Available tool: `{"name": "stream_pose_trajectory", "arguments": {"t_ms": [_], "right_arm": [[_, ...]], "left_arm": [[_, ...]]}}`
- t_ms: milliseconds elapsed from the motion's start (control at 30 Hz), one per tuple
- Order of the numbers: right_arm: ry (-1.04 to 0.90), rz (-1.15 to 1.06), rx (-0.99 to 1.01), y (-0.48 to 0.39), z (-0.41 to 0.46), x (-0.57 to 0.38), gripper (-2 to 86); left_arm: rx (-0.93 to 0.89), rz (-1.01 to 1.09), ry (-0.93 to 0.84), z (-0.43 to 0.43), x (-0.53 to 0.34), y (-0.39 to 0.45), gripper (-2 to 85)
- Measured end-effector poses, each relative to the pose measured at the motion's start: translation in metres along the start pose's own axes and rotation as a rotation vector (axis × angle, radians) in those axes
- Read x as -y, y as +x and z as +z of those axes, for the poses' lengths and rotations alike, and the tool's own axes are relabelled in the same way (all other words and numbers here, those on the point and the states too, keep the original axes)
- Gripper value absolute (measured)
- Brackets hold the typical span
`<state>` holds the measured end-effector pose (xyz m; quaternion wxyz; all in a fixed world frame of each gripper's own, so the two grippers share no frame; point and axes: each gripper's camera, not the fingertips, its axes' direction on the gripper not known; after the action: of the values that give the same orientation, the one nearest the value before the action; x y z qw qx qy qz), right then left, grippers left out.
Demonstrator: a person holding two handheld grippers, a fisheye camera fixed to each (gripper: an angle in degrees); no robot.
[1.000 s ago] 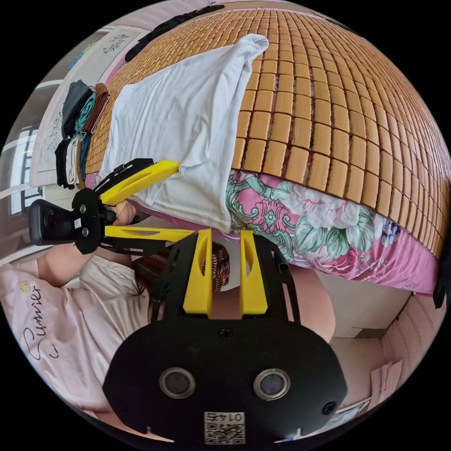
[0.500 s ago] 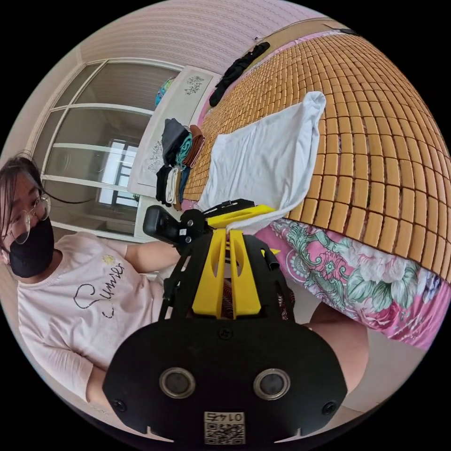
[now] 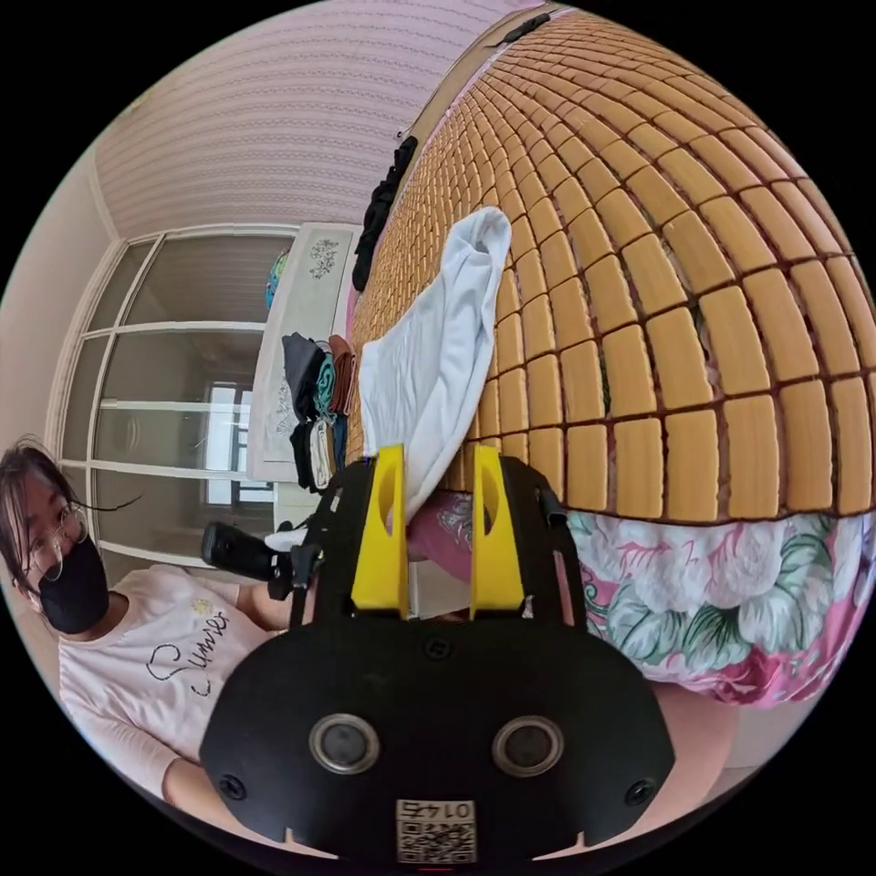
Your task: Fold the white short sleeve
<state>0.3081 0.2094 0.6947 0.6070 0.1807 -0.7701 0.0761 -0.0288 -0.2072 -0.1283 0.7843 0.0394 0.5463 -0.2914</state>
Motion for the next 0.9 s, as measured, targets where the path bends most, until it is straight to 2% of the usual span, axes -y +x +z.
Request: {"name": "stream_pose_trajectory", "arguments": {"t_ms": [300,367,533,667,800,900], "right_arm": [[0.253,0.114,0.063,0.015,-0.037,-0.006,3.2],[0.313,0.089,0.078,0.009,-0.055,-0.016,2.6],[0.399,-0.006,-0.046,-0.039,-0.105,-0.034,1.9],[0.318,-0.123,-0.146,-0.090,-0.099,-0.019,1.9],[0.106,-0.231,-0.283,-0.138,-0.033,0.023,2.2],[-0.006,-0.252,-0.295,-0.155,0.031,0.055,3.1]], "left_arm": [[-0.082,0.074,0.026,-0.020,0.003,0.026,0.0],[-0.096,0.075,0.062,-0.025,0.008,0.028,-0.2],[-0.096,0.022,0.233,-0.047,0.029,0.028,-0.4],[-0.057,-0.050,0.315,-0.071,0.026,0.008,-0.6],[0.070,-0.205,0.307,-0.096,0.001,-0.040,-0.8],[0.196,-0.324,0.259,-0.103,-0.017,-0.076,-0.7]]}}
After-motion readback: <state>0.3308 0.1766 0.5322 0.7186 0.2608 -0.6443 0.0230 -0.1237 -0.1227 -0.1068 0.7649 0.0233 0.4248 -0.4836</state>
